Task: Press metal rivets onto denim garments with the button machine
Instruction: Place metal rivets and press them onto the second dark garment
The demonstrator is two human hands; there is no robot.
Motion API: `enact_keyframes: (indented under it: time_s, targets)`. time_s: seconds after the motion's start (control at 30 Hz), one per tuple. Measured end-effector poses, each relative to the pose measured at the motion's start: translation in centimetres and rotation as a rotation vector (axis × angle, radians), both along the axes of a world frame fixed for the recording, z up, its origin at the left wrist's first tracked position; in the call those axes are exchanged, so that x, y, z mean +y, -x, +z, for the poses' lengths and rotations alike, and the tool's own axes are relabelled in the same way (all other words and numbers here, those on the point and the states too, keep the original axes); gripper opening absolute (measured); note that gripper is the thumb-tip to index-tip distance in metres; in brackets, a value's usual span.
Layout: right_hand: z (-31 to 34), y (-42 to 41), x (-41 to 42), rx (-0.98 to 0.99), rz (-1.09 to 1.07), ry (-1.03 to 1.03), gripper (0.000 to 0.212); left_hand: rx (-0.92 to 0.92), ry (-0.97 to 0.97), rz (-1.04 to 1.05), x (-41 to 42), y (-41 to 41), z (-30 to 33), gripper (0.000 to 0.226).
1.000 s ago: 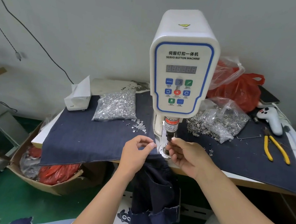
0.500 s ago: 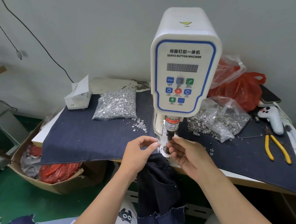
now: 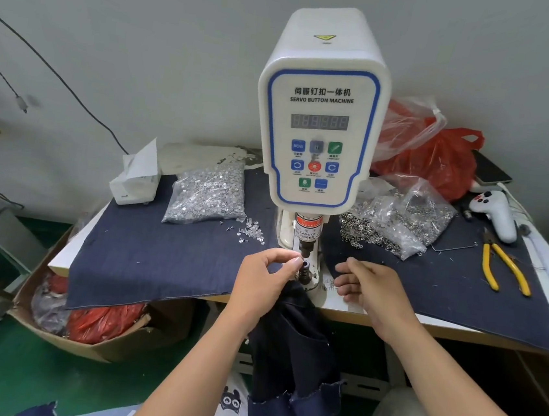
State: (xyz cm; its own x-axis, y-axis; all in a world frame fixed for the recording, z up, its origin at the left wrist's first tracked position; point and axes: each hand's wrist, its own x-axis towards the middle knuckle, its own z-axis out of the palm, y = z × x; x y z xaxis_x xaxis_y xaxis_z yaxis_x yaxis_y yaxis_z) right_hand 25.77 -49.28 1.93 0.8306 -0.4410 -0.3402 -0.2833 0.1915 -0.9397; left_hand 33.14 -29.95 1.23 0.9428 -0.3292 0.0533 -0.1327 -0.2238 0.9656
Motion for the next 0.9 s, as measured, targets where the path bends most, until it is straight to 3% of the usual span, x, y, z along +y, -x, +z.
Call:
enact_keyframes:
  time_s: [0.33,0.57,0.8,0.9]
  targets:
    - [-0.1,0.0,-0.2,-0.012,0.047,0.013,0.031,-0.132,-0.207,-0.036,-0.3,-0.5,1.1,0.018]
    - [-0.1,0.1,-0.1,-0.023,0.053,0.027,0.031,-0.102,-0.211,-0.050,-0.1,-0.3,1.7,0.005]
    - [-0.2,0.2,-0.1,-0.028,0.061,0.037,0.031,-0.111,-0.251,-0.034,-0.1,-0.2,1.9,0.004]
    - [-0.2,0.2,-0.1,-0.028,0.064,0.041,0.031,-0.099,-0.235,-0.038,0.1,-0.1,2.0,0.015]
